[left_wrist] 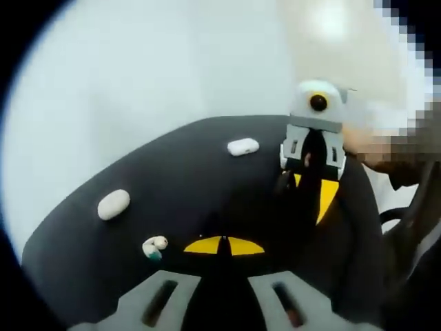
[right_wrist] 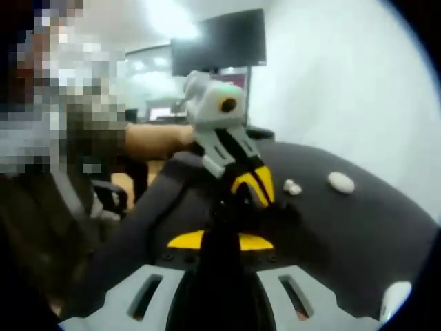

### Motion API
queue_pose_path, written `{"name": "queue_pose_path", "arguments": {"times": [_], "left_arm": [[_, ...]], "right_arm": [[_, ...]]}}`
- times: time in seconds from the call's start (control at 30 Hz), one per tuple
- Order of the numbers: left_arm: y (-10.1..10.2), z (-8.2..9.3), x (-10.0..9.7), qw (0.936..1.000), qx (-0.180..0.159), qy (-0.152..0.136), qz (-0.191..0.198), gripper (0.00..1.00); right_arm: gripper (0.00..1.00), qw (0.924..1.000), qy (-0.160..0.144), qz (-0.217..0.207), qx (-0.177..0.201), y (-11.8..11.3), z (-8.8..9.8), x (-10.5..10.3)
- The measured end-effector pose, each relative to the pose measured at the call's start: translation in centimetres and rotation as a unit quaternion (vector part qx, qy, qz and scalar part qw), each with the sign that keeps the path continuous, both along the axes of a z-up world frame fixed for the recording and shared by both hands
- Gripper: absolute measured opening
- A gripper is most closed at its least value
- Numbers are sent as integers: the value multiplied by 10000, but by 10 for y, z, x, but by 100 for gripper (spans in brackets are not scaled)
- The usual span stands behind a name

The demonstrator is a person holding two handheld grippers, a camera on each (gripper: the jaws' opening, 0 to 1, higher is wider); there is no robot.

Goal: Pick up three earphones and place each one into its charging case using tactile feedback, ensure that each earphone is properly inserted and securely positioned inside the case.

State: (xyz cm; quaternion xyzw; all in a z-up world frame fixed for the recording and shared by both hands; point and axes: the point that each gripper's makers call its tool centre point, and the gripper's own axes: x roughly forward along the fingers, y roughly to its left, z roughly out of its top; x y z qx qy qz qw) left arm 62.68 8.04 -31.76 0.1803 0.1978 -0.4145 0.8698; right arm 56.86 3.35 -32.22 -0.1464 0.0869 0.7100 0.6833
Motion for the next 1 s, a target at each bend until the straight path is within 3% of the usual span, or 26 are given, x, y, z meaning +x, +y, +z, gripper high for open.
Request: {"name": "queue_pose_path", "arguments": {"times": [0.13,0.23,0.47,0.53,0.57,0.63,0.73,1.0], "left_arm": [[3,16,2,9999,-85,-35,-95,7],[1,25,2,9989,36,-182,-424,17],[9,20,16,9934,734,-243,-847,17],[16,17,28,9891,1143,-446,-812,14],[14,10,25,9853,1310,-421,-1010,13],[12,-1,19,9838,1421,-85,-1087,12],[6,-4,18,9843,1341,-114,-1144,10],[-11,1,24,9940,749,-32,-796,13]], "right_arm": [[18,10000,0,2,5,0,0,0],[18,10000,5,4,4,0,0,0],[18,10000,-4,8,10,1,0,0],[18,10000,1,12,11,1,0,0],[18,10000,0,14,13,1,0,0],[18,10000,-6,15,17,1,0,0],[18,10000,-7,24,14,2,0,0],[18,10000,-18,42,21,1,0,-1]]}}
